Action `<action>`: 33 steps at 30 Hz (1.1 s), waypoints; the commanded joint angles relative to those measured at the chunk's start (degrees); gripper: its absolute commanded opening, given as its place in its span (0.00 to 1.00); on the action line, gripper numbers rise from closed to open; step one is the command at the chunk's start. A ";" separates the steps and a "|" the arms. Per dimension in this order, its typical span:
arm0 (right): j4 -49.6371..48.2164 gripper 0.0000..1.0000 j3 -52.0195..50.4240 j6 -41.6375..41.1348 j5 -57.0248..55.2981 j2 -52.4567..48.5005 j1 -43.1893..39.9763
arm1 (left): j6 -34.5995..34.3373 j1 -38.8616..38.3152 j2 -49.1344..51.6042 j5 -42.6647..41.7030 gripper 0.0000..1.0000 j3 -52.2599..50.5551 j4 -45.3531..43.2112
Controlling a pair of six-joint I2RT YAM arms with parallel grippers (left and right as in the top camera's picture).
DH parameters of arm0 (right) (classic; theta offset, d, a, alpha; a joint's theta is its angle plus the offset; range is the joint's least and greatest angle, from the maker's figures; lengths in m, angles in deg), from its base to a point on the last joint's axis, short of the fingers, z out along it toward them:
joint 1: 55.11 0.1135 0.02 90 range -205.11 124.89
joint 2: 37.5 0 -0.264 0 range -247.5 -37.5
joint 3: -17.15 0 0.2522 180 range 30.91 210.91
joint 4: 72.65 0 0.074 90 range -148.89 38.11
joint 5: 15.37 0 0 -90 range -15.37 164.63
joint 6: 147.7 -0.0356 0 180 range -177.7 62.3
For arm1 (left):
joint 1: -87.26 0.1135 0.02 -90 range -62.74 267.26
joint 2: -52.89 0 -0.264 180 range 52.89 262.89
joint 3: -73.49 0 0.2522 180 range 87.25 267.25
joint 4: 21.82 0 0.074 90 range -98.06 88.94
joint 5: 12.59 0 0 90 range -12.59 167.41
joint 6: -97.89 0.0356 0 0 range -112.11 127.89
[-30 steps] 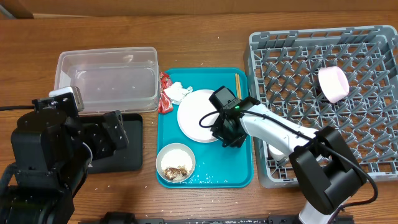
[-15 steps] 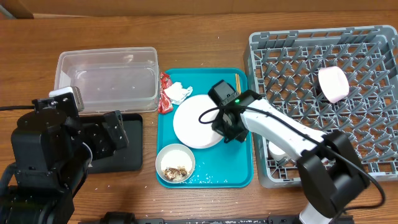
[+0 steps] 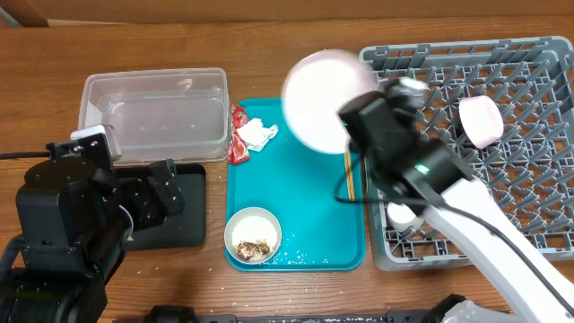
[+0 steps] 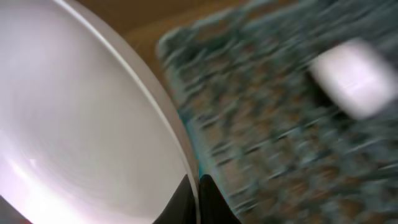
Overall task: Sort waste into correct bins and load items into the dishwasher
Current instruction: 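Lift the white plate and swing it over the dish rack, then stand the plate upright in the rack and release it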
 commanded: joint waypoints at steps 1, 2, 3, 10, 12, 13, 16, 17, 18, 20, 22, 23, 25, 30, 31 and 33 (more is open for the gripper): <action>2.08 0.04 1.33 2.34 -28.09 1.97 -3.23 | -1.01 0.00 0.13 0.74 1.00 0.81 -0.22; 2.91 0.04 1.31 2.38 -30.86 1.95 -4.46 | -1.01 0.00 0.13 0.74 1.00 0.81 -0.22; 3.41 0.04 1.11 3.54 -32.76 1.68 -6.40 | -1.01 0.00 0.13 0.74 1.00 0.81 -0.22; 1.86 0.04 -1.31 7.21 -31.54 -3.02 -18.40 | -1.01 0.00 0.13 0.74 1.00 0.81 -0.22; 0.37 0.04 -1.38 7.30 -32.22 -5.60 -21.44 | -1.01 0.00 0.13 0.74 1.00 0.81 -0.22; -0.22 0.04 -1.36 7.76 -32.46 -6.67 -22.62 | -1.01 0.00 0.13 0.74 1.00 0.81 -0.22; -1.14 0.04 -1.38 8.72 -31.06 -10.10 -25.22 | -1.01 0.00 0.13 0.74 1.00 0.81 -0.22; -1.16 0.04 -1.38 9.60 -29.40 -11.15 -25.44 | -1.01 0.00 0.13 0.74 1.00 0.81 -0.22; -1.09 0.04 -1.38 9.79 -28.26 -12.11 -25.42 | -1.01 0.00 0.13 0.74 1.00 0.81 -0.22; -0.92 0.04 -1.40 9.81 -27.91 -13.46 -25.42 | -1.01 0.00 0.13 0.74 1.00 0.81 -0.22; -0.57 0.04 -1.40 9.79 -27.85 -14.99 -25.42 | -1.01 0.00 0.13 0.74 1.00 0.81 -0.22; -0.11 0.04 -1.40 9.77 -27.43 -15.50 -25.42 | -1.01 0.00 0.13 0.74 1.00 0.81 -0.22; 0.79 0.04 -1.46 9.77 -25.79 -16.06 -25.42 | -1.01 0.00 0.13 0.74 1.00 0.81 -0.22; 2.84 0.04 -1.46 9.53 -23.71 -16.26 -25.42 | -1.01 0.00 0.13 0.74 1.00 0.81 -0.22; 3.08 0.04 -1.46 9.51 -23.50 -16.26 -25.42 | -1.01 0.00 0.13 0.74 1.00 0.81 -0.22; 3.15 0.04 -1.46 9.57 -23.67 -16.26 -25.42 | -1.01 0.00 0.13 0.74 1.00 0.81 -0.22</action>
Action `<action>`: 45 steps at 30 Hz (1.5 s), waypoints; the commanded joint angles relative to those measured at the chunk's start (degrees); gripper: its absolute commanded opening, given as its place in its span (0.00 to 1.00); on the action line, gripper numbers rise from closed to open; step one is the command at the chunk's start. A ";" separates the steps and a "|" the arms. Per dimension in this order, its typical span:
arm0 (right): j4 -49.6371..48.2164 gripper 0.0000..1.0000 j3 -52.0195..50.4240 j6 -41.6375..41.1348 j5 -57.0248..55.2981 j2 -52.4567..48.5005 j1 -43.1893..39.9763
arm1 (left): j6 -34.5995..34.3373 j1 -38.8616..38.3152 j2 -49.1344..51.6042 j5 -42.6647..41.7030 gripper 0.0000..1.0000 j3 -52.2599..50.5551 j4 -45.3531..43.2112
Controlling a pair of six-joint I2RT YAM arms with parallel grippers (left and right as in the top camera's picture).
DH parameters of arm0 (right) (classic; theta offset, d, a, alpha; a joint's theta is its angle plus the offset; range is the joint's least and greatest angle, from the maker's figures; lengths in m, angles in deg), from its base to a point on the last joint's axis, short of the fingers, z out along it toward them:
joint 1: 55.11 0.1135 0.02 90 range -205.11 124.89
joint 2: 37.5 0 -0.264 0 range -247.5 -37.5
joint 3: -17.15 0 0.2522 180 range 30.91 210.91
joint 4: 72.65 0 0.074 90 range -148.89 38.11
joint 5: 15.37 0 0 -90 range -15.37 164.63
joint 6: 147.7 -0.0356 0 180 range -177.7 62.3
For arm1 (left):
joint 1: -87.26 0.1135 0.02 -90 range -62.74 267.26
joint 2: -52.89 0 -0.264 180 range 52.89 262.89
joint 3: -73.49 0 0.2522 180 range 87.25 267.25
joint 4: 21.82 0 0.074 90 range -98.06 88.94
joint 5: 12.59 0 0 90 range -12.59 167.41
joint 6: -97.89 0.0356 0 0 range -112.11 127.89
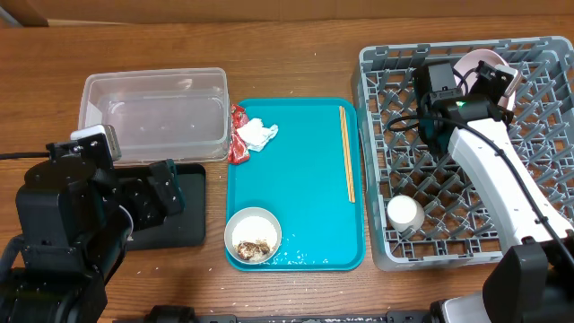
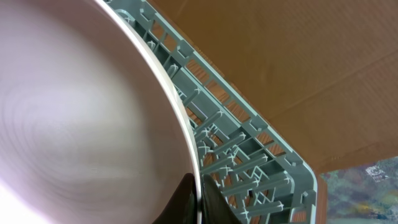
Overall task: Sort waste into correct bins and load items into the dishwasher
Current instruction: 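Stand the plate upright in the rack and release it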
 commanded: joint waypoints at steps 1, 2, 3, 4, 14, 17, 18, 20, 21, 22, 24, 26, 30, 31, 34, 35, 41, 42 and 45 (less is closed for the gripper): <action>-0.09 0.04 -0.02 0.26 -0.92 -0.28 0.15 | -1.01 0.00 0.13 0.74 1.00 0.81 -0.20; -0.35 0.04 -0.02 0.28 -2.64 -0.28 0.17 | -1.01 0.00 0.13 0.74 1.00 0.81 -0.20; -0.63 0.04 0.00 0.28 -4.63 -0.28 0.22 | -1.01 0.00 0.13 0.74 1.00 0.81 -0.20; -0.81 0.04 0.04 0.31 -5.64 -0.26 0.39 | -1.01 0.00 0.13 0.74 1.00 0.81 -0.20; 0.35 0.04 -0.02 0.28 -6.58 -0.39 5.05 | -1.01 0.00 0.13 0.74 1.00 0.81 -0.20; 0.70 0.04 -0.04 0.26 -5.31 -0.39 5.05 | -1.01 0.00 0.13 0.74 1.00 0.81 -0.20; 0.79 0.04 -0.04 0.26 -4.79 -0.39 5.03 | -1.01 0.00 0.13 0.74 1.00 0.81 -0.20; 0.96 0.04 -0.04 0.24 -4.20 -0.39 5.05 | -1.01 0.00 0.13 0.74 1.00 0.81 -0.20; 1.01 0.04 -0.09 0.24 -4.15 -0.39 5.05 | -1.01 0.00 0.13 0.74 1.00 0.81 -0.20; 0.96 0.04 -0.28 0.26 -4.24 -0.39 5.05 | -1.01 0.00 0.13 0.74 1.00 0.81 -0.20; 0.98 0.04 -0.61 0.26 -4.07 -0.39 5.03 | -1.01 0.00 0.13 0.74 1.00 0.81 -0.20; 0.96 0.04 -1.27 0.26 -3.76 -0.39 5.03 | -1.01 0.00 0.13 0.74 1.00 0.81 -0.20; 0.98 0.36 -2.16 0.24 0.59 -0.39 4.83 | -1.01 0.00 0.13 0.74 1.00 0.81 -0.20; 0.94 0.49 -2.16 0.02 2.03 -0.39 4.72 | -1.01 0.00 0.13 0.74 1.00 0.81 -0.20; 0.74 0.53 -2.14 -0.48 3.74 0.02 4.72 | -1.01 0.00 0.13 0.74 1.00 0.81 -0.20; 0.76 0.54 -1.81 -1.49 3.76 0.83 4.72 | -1.01 0.00 0.13 0.74 1.00 0.81 -0.20; 2.10 0.62 2.51 -1.42 6.71 6.97 6.14 | -1.01 0.00 0.13 0.74 1.00 0.81 -0.20; 2.32 0.64 3.56 -1.38 9.22 8.61 6.69 | -1.01 0.00 0.13 0.74 1.00 0.81 -0.20; 2.16 0.67 6.01 0.61 18.75 13.07 8.09 | -1.01 0.00 0.13 0.74 1.00 0.81 -0.20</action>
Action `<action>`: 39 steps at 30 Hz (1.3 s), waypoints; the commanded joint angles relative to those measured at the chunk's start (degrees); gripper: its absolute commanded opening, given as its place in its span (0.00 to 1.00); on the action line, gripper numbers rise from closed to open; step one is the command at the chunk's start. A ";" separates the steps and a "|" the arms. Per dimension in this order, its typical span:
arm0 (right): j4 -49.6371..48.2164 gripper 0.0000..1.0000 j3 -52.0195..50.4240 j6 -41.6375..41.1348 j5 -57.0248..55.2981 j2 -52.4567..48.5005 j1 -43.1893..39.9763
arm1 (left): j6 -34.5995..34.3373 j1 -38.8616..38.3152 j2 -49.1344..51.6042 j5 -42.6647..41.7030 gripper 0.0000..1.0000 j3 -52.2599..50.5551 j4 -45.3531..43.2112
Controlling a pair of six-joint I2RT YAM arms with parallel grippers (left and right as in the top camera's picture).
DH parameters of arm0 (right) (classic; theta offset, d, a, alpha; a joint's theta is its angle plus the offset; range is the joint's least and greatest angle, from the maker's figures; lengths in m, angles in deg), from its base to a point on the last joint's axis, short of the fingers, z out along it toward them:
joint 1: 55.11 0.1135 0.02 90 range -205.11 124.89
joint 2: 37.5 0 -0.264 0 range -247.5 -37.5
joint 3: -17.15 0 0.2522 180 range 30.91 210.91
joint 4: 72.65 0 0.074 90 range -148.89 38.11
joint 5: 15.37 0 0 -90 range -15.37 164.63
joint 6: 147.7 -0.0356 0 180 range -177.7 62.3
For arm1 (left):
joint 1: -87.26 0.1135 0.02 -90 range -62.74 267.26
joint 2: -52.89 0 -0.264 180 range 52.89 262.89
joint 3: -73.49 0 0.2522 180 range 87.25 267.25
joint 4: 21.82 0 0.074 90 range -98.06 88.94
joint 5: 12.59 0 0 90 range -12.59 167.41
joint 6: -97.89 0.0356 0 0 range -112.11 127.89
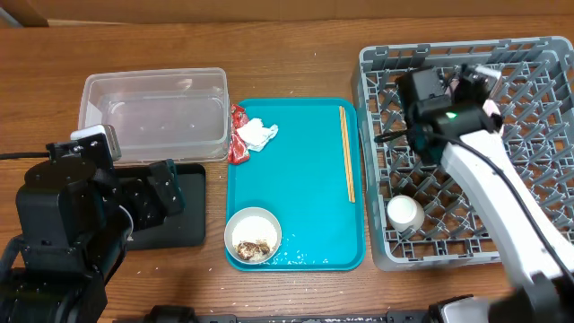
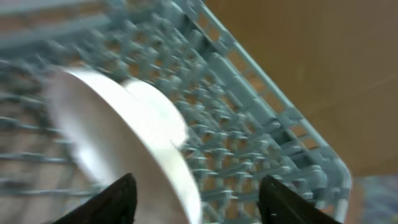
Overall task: Sort waste into correct bins and load items into the dishwasher
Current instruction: 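Stand the plate upright in the rack and release it, then move the right gripper down to the wooden chopsticks on the tray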
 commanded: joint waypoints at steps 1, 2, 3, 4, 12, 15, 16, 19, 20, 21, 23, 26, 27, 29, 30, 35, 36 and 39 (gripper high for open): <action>-0.42 0.66 5.44 1.77 12.98 8.28 2.14 | -0.98 0.00 0.13 0.74 1.00 0.81 -0.22; -0.61 0.66 5.95 2.89 16.74 9.51 2.56 | -0.98 0.00 0.13 0.74 1.00 0.81 -0.22; -0.83 0.66 6.12 3.89 20.65 10.69 2.95 | -0.98 0.00 0.13 0.74 1.00 0.81 -0.22; -1.14 0.66 6.12 4.22 24.35 11.69 3.45 | -0.98 0.00 0.13 0.74 1.00 0.81 -0.22; -2.12 0.58 5.77 6.91 55.08 10.69 12.20 | -0.98 0.00 0.13 0.74 1.00 0.81 -0.22; -5.46 0.58 4.72 6.86 59.41 6.88 16.98 | -0.98 0.00 0.13 0.74 1.00 0.81 -0.22; -5.95 0.57 4.63 6.82 59.49 5.11 18.62 | -0.98 0.00 0.13 0.74 1.00 0.81 -0.22; -6.23 0.60 4.63 6.43 57.13 1.22 21.66 | -0.98 0.00 0.13 0.74 1.00 0.81 -0.22; -6.38 0.62 4.63 6.10 56.30 0.24 22.18 | -0.98 0.00 0.13 0.74 1.00 0.81 -0.22; -6.40 0.62 4.63 4.50 55.34 -0.35 22.40 | -0.98 0.00 0.13 0.74 1.00 0.81 -0.22; -7.21 0.64 4.63 3.19 54.82 -0.59 22.40 | -0.98 0.00 0.13 0.74 1.00 0.81 -0.22; -8.13 0.68 4.37 4.90 53.57 -0.81 22.40 | -0.98 0.00 0.13 0.74 1.00 0.81 -0.22; -8.04 0.68 3.96 5.29 52.54 -1.07 22.40 | -0.98 0.00 0.13 0.74 1.00 0.81 -0.22; -7.69 0.64 2.60 6.73 49.53 -2.16 22.40 | -0.98 0.00 0.13 0.74 1.00 0.81 -0.22; -7.67 0.60 1.62 7.37 47.15 -3.06 22.40 | -0.98 0.00 0.13 0.74 1.00 0.81 -0.22; -9.35 0.54 -1.55 9.97 35.67 -11.06 22.34 | -0.98 0.00 0.13 0.74 1.00 0.81 -0.22; -9.84 0.54 -1.55 10.27 34.91 -12.74 22.25 | -0.98 0.00 0.13 0.74 1.00 0.81 -0.22; -12.74 0.55 -1.55 13.64 34.58 -17.53 21.77 | -0.98 0.00 0.13 0.74 1.00 0.81 -0.22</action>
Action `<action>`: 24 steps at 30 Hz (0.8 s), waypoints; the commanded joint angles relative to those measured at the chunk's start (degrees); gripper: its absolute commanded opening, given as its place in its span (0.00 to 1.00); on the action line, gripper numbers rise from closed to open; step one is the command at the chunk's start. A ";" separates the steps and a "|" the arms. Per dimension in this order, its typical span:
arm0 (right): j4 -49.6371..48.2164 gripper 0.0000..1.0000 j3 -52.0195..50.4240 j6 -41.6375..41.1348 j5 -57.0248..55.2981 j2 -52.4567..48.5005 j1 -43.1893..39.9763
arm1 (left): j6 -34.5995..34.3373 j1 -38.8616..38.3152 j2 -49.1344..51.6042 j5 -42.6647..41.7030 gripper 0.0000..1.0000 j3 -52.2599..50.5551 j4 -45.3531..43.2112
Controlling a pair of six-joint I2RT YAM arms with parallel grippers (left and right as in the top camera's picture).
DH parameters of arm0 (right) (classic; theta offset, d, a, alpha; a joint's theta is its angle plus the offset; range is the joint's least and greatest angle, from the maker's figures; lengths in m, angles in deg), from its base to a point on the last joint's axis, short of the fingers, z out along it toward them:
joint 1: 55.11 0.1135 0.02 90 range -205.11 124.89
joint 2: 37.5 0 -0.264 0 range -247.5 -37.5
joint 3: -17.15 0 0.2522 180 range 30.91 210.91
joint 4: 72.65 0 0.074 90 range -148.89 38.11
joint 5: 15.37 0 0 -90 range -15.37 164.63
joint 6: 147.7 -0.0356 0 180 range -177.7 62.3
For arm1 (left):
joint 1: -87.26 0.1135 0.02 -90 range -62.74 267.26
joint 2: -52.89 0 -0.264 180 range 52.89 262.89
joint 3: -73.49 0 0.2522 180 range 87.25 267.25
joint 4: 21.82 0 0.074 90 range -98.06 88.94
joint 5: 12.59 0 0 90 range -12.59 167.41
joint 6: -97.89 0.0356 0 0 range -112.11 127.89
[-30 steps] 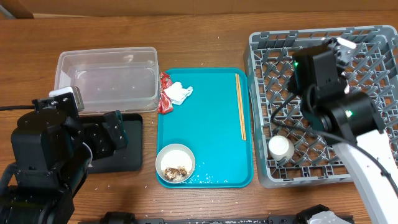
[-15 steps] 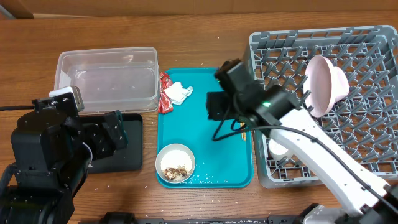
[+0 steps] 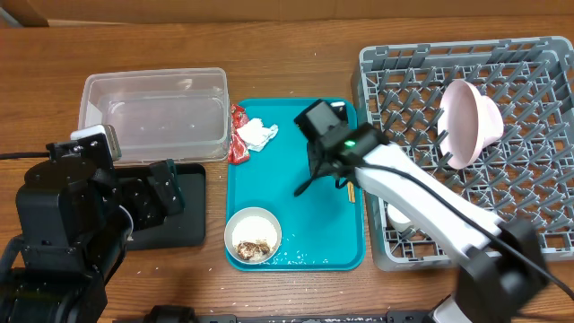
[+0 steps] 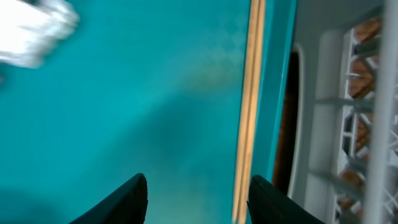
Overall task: Sort waste into correct bins and load items into the dishwasher
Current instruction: 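Move the right gripper down to the wooden chopsticks on the tray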
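My right gripper hangs open over the right side of the teal tray. In the right wrist view its fingertips straddle bare tray, and the pale wooden chopsticks lie just inside the right finger. A pink plate stands on edge in the grey dish rack. The white bowl with food scraps sits at the tray's near left. A red wrapper and white tissue lie at the tray's far left. My left gripper rests at the left over a black bin.
A clear plastic container stands at the back left, with a black bin in front of it. A white cup sits in the rack's near left corner, partly under my right arm.
My right gripper, open over the rack beside the standing pink plate, has moved left out of the rack and now hangs open over the tray by the chopsticks. The left arm has not moved.
My right gripper first held the pink plate in the air above the tray's right edge. Then it held it at the rack's far side. Then the plate stood on edge in the rack with the jaws open. Now the gripper is over the tray.
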 commanded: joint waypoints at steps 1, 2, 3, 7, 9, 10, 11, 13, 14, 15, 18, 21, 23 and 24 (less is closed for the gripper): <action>-2.29 0.55 -0.42 3.82 -4.63 -4.07 -0.85 | -0.98 0.00 0.13 0.74 1.00 0.81 -0.20; -3.32 0.55 -0.42 3.78 -4.87 -5.05 -1.18 | -0.98 0.00 0.13 0.74 1.00 0.81 -0.20; -4.13 0.55 -0.42 3.78 -5.27 -5.66 -1.49 | -0.98 0.00 0.13 0.74 1.00 0.81 -0.20; -7.63 0.52 -0.42 3.80 -4.70 -7.56 -3.96 | -0.98 0.00 0.13 0.74 1.00 0.81 -0.20; -8.31 0.50 -0.42 3.78 -2.54 -7.96 -5.57 | -0.98 0.00 0.13 0.74 1.00 0.81 -0.20; -8.39 0.50 -0.44 3.78 -1.42 -8.07 -6.32 | -0.98 0.00 0.13 0.74 1.00 0.81 -0.20; -8.70 0.50 -0.42 3.78 0.44 -8.44 -7.26 | -0.98 0.00 0.13 0.74 1.00 0.81 -0.20; -9.20 0.49 -0.42 3.91 3.48 -8.90 -8.24 | -0.98 0.00 0.13 0.74 1.00 0.81 -0.20; -9.31 0.48 -0.44 4.07 4.22 -9.18 -8.46 | -0.98 0.00 0.13 0.74 1.00 0.81 -0.20; -9.46 0.48 -0.44 4.09 4.66 -9.51 -8.63 | -0.98 0.00 0.13 0.74 1.00 0.81 -0.20; -9.42 0.44 -0.44 4.22 5.60 -10.51 -8.59 | -0.98 0.00 0.13 0.74 1.00 0.81 -0.20; -9.20 0.44 -0.44 4.13 6.32 -12.07 -8.57 | -0.98 0.00 0.13 0.74 1.00 0.81 -0.20; -9.09 0.43 -0.44 3.98 6.97 -13.55 -8.57 | -0.98 0.00 0.13 0.74 1.00 0.81 -0.20; -8.85 0.41 -0.44 4.07 7.80 -14.27 -8.55 | -0.98 0.00 0.13 0.74 1.00 0.81 -0.20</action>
